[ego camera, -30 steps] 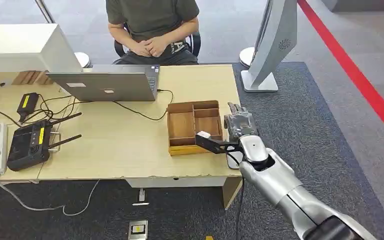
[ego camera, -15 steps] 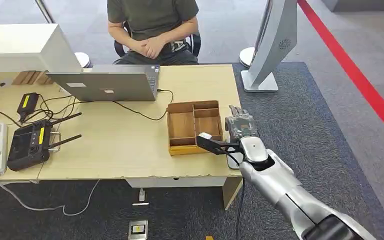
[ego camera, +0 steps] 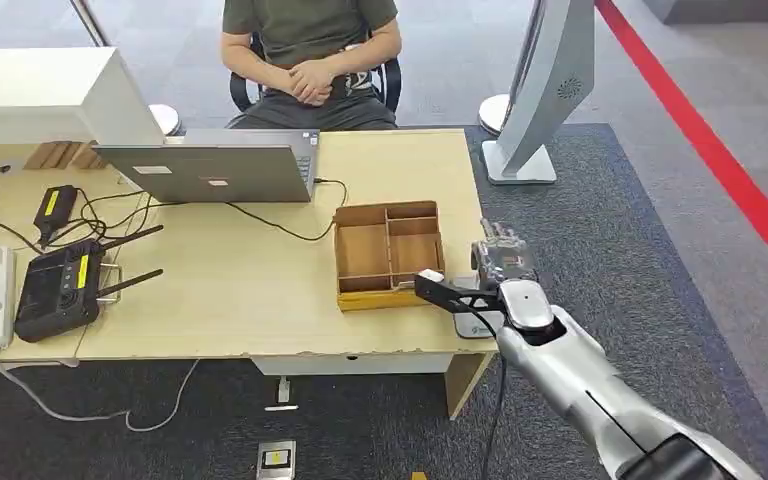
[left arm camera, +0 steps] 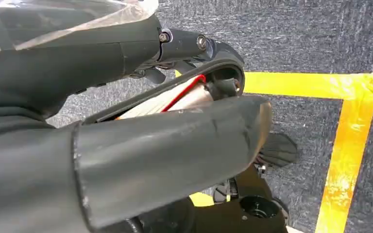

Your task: Pass the card to the sensor for recognition and then transmit it.

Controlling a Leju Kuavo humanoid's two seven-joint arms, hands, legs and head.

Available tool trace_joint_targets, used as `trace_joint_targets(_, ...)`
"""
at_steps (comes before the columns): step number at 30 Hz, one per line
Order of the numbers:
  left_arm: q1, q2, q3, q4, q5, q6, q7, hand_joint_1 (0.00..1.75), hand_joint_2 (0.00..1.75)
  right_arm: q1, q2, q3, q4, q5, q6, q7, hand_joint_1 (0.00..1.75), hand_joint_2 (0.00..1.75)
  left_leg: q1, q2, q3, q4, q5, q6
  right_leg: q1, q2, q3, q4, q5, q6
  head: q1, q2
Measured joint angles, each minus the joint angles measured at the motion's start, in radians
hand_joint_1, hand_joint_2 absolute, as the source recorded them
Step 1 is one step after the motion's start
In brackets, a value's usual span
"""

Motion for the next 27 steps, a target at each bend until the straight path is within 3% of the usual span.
trace_joint_targets(14,0.000,0.003,0.000,0.002,-0.042,-0.032,-0.041,0.00,0.00,0.064,-0.060,-0.032,-0.079,-0.006,0.039,0.000,1.75,1.75,0.000,0.000,0.000,0.000,0.000,0.000,0.000,0.000,0.000,0.000,0.000,0.000,0.000,0.000)
trace_joint_targets(27,0.000,0.016,-0.001,0.003,-0.089,-0.060,-0.031,0.00,0.00,0.164,-0.130,-0.091,-0.154,-0.024,0.055,0.020,1.75,1.75,0.000,0.000,0.000,0.000,0.000,0.000,0.000,0.000,0.000,0.000,0.000,0.000,0.000,0.000)
